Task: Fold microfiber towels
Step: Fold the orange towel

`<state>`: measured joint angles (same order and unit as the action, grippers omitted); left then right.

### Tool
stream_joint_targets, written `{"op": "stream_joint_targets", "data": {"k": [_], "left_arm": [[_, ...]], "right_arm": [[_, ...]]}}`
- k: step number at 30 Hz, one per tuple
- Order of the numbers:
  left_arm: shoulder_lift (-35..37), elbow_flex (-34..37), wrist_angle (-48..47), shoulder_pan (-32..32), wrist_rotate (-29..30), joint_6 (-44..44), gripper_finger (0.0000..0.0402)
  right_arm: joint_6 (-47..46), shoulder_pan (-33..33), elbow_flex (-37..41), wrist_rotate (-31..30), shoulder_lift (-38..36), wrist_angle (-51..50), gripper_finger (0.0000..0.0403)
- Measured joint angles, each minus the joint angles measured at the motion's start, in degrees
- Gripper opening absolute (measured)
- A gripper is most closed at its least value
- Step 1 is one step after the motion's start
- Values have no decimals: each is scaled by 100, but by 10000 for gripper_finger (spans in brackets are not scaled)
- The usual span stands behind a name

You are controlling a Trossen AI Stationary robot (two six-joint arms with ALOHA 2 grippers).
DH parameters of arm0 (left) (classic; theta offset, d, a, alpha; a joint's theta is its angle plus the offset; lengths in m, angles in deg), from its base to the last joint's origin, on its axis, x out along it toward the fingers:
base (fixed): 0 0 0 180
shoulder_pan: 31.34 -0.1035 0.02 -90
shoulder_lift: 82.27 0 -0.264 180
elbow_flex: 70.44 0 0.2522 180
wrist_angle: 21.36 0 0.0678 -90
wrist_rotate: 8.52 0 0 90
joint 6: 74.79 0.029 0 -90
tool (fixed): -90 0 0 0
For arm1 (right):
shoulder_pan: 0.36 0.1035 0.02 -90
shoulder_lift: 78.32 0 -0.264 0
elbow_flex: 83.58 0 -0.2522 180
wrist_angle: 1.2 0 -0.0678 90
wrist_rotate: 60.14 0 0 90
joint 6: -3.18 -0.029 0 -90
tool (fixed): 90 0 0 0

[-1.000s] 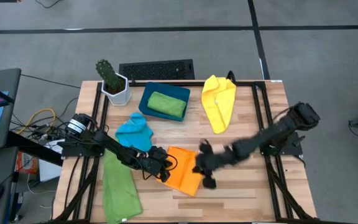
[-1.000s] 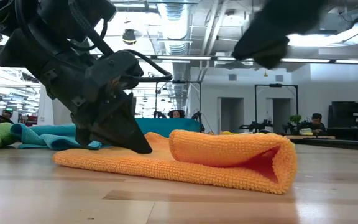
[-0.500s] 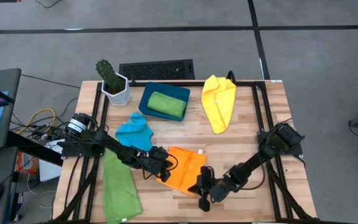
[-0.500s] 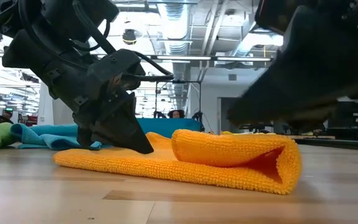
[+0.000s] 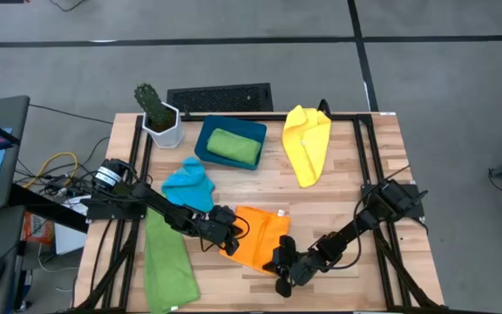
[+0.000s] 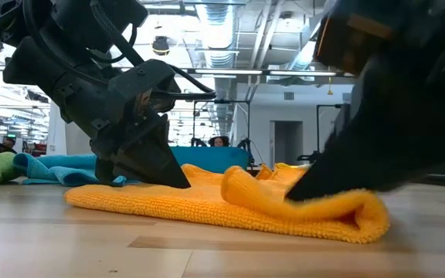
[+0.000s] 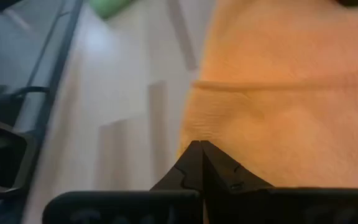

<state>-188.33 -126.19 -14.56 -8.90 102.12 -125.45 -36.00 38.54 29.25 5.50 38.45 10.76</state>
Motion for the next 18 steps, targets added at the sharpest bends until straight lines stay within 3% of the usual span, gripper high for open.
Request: {"op": "stream_joint_targets", "data": {"k": [7,18], "left_arm": [[0,0,-2,0,-8,-15,0],[0,0,-2,0,-43,-43,0]], "right_arm": [[723,-15,-28,-748,-532,55,22],[479,-125,-22,-798,391,1059,23]]}}
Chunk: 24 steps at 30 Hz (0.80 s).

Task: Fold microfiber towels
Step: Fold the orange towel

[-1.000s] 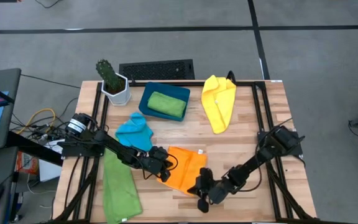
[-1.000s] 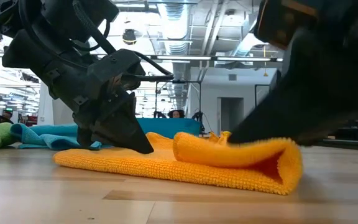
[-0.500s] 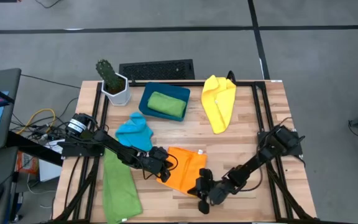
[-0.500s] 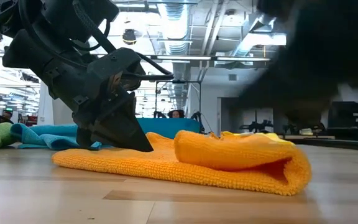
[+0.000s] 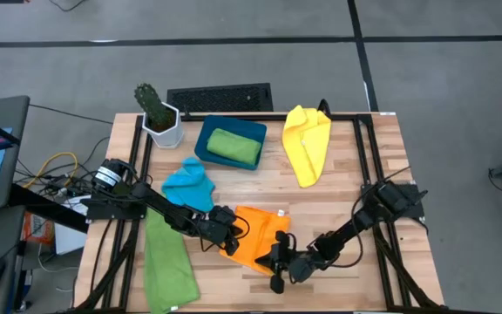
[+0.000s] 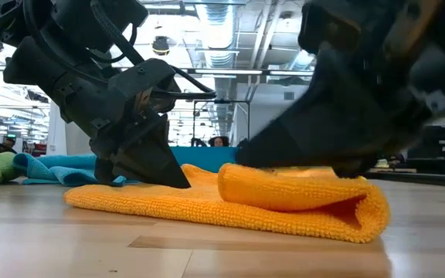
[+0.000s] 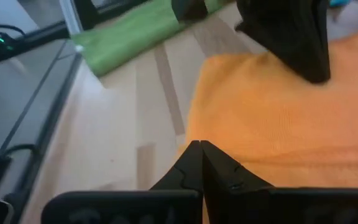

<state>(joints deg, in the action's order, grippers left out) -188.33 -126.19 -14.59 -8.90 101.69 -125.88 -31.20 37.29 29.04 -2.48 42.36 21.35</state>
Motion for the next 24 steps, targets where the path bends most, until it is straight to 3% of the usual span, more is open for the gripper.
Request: {"op": "stream_joint_targets", "data": {"k": [11,16,20,24], "left_arm": [[0,-9,-11,0,-7,-68,0],[-9,-48,7,2,2,-115,0],[-11,-63,13,2,97,-171,0],[-10,-63,15,2,116,-192,0]], "right_arm": [[-20,-193,-75,342,312,-4,23],[208,-288,-63,522,14,-85,21],[596,-202,-76,63,-548,-37,18],[481,68,-74,-532,-639,-58,22]]}}
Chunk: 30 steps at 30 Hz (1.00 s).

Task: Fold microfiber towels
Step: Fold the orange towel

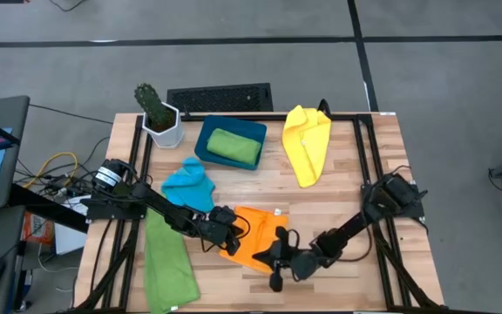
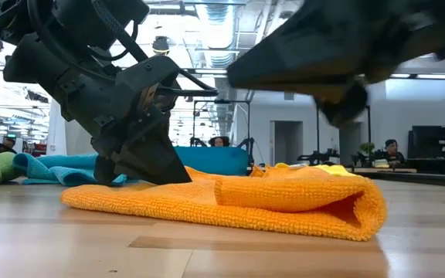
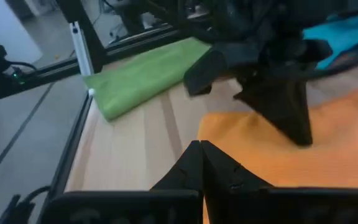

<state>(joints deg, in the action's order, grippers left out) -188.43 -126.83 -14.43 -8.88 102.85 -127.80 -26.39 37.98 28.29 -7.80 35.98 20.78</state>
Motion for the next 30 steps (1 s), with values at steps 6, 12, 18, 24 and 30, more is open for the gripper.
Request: {"op": "stream_joint_targets", "data": {"k": [6,12,18,24,30], "left_arm": [[0,0,0,0,128,-16,0],[0,-2,-17,0,185,-52,0],[0,-2,-28,0,140,-85,0],[1,-2,-52,0,31,-108,0],[2,-2,-50,0,-3,-115,0]], "right_arm": [[-796,437,-54,-615,515,108,19],[-1099,491,-390,-735,1049,129,20],[-1229,482,-748,-730,1632,127,23],[-1217,487,-882,-724,1718,-139,18],[-1187,475,-883,-553,1666,-445,24]]}}
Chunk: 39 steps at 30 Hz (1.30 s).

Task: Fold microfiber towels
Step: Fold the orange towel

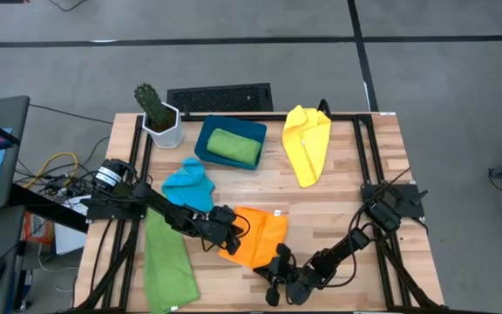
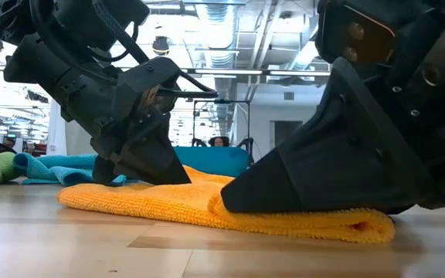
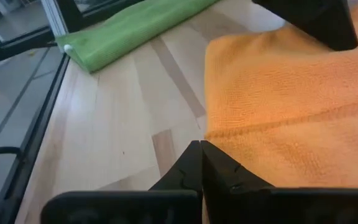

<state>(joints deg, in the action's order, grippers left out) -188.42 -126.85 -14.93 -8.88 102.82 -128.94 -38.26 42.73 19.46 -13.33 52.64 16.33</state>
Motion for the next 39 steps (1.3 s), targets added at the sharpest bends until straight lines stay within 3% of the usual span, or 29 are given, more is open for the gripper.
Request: {"op": "stream_joint_targets", "data": {"k": [12,21,25,29,34,39], "left_arm": [[0,-2,107,0,-386,-158,0],[25,-7,482,-25,-463,-253,0],[108,-7,469,-116,-642,-259,0],[196,-9,489,-198,-762,-264,0],[300,-9,484,-254,-760,-264,0],[417,-7,484,-254,-760,-264,0]], "right_arm": [[165,-34,9,293,-54,-263,22],[1323,-177,50,364,-1186,-446,29],[1385,-186,50,307,-1650,-973,22],[766,70,39,106,-1826,-1356,18],[-453,460,44,-430,-1359,-1382,23],[-1384,606,37,-469,-728,-1318,20]]}}
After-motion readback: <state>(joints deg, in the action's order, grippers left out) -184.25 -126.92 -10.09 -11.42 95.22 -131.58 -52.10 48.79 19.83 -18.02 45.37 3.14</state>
